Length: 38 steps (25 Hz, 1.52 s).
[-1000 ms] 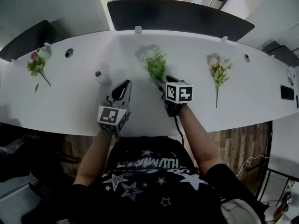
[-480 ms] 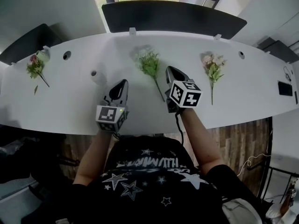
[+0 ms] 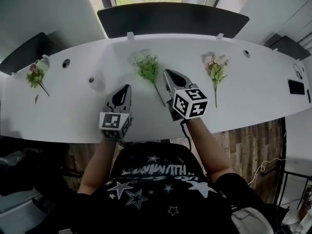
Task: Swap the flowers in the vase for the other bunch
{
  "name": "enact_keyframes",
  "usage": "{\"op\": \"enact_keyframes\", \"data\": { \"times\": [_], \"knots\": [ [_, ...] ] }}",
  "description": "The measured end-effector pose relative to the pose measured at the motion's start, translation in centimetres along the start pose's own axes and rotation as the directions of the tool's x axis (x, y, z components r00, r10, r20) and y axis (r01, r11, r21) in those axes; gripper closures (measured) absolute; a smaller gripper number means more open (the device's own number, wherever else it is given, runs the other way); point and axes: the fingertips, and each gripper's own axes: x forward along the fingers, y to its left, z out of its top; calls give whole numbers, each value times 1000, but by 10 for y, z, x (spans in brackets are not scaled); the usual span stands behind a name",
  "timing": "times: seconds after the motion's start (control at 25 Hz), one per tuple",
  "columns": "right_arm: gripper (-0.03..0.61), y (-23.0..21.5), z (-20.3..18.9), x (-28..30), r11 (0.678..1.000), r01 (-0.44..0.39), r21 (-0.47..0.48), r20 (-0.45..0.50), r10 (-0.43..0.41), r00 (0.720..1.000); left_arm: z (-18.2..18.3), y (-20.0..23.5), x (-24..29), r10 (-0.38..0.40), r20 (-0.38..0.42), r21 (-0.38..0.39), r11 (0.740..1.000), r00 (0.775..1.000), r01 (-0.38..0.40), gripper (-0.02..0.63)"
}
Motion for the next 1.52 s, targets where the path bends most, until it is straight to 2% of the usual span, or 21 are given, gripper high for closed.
{"op": "enact_keyframes", "data": {
  "times": [0.12,0.24,0.48,0.68,0.96,1.2,1.36,1.52],
  "knots": [
    [577,-8,-3,-7,1000,1,-9,-8,-1,1000,5,-10,4,-6,13,-31,999,1000,6,606],
    [576,-31,-9,-19,999,36,-4,-31,-36,999,2,-19,11,-6,31,-31,999,1000,7,606],
    [576,-101,-23,-60,989,146,3,-105,-145,984,0,-47,27,-12,10,-47,999,1000,12,606],
    [576,-160,-26,-95,972,232,29,-107,-228,968,-3,-72,43,-13,14,-44,999,1000,13,606],
    [575,-227,-33,-130,942,336,-4,-173,-331,928,-6,-107,54,-22,-1,-49,999,1000,22,606],
    [572,-265,-54,-140,926,377,29,-291,-353,889,-4,-133,62,-55,-28,-18,998,998,54,606],
    [502,-277,-73,-138,924,377,60,-388,-326,862,-2,-134,67,-27,-35,-26,999,999,26,606],
    [425,-283,-88,-131,922,380,75,-462,-305,833,-1,-138,73,-42,-40,-28,999,998,41,606]
  ]
}}
